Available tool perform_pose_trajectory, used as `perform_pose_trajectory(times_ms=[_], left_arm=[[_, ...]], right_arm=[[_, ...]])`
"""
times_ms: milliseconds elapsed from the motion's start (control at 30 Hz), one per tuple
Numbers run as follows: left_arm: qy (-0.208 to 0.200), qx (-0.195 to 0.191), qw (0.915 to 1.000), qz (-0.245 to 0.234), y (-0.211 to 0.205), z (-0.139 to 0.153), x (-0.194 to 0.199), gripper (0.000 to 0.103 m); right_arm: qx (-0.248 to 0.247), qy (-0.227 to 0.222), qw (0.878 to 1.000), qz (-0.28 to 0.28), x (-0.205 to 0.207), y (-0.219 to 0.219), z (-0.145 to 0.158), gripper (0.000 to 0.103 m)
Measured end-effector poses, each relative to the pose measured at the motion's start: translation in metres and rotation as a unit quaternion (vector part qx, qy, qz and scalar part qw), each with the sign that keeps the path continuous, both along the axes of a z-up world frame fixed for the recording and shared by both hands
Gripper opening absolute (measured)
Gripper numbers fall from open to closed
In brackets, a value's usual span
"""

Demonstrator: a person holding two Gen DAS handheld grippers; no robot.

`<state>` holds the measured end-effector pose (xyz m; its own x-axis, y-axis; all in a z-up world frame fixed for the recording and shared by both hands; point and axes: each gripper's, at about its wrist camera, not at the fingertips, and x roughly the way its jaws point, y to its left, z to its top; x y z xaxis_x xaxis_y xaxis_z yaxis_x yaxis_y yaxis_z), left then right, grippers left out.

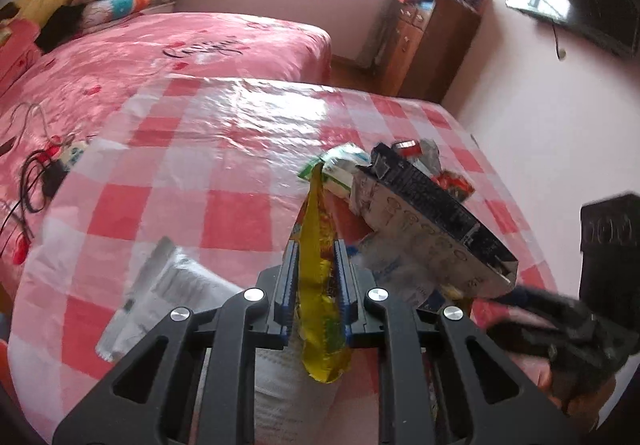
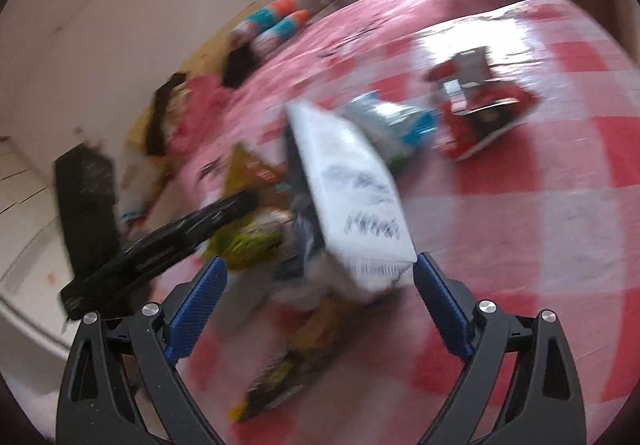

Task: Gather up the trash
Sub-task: 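Lift the yellow snack bag and white carton and carry them toward the pink bucket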

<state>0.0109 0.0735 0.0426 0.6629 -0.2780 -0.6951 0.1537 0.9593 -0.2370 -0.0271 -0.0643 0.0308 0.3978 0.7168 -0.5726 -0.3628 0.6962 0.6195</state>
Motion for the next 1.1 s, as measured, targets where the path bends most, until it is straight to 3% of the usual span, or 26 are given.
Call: perform_pose_trajectory(times_ms=[167, 433, 600, 767, 867, 1000, 1100], left_arm=[[-0.010, -0.016, 0.9996, 0.018, 0.018, 0.010, -0.014, 0.019], [-0.013, -0.040, 0.9985, 0.035, 0.038, 0.013, -0.037, 0.019], [-0.008, -0.058, 0.9976, 0.038, 0.049, 0.010, -0.051, 0.019], [0.001, -0.067, 0.9971, 0.036, 0.055, 0.001, -0.057, 0.019], [0.007, -0.063, 0.9975, 0.032, 0.055, -0.007, -0.059, 0.021], [0.019, -0.059, 0.9980, 0.015, 0.049, -0.018, -0.062, 0.046], [0.020, -0.052, 0.9985, -0.001, 0.041, -0.025, -0.066, 0.053]], right_arm=[[-0.027, -0.031, 0.998, 0.056, -0.012, 0.018, 0.017, 0.093], [-0.061, -0.050, 0.996, -0.031, 0.002, 0.014, 0.022, 0.093], [-0.080, -0.060, 0.994, -0.035, 0.019, 0.034, 0.016, 0.093], [-0.105, -0.053, 0.992, -0.048, 0.031, 0.048, 0.004, 0.079], [-0.121, -0.050, 0.990, -0.052, 0.035, 0.056, -0.003, 0.077], [-0.133, -0.052, 0.988, -0.056, 0.036, 0.062, -0.008, 0.077], [-0.127, -0.054, 0.989, -0.056, 0.037, 0.060, -0.010, 0.077]])
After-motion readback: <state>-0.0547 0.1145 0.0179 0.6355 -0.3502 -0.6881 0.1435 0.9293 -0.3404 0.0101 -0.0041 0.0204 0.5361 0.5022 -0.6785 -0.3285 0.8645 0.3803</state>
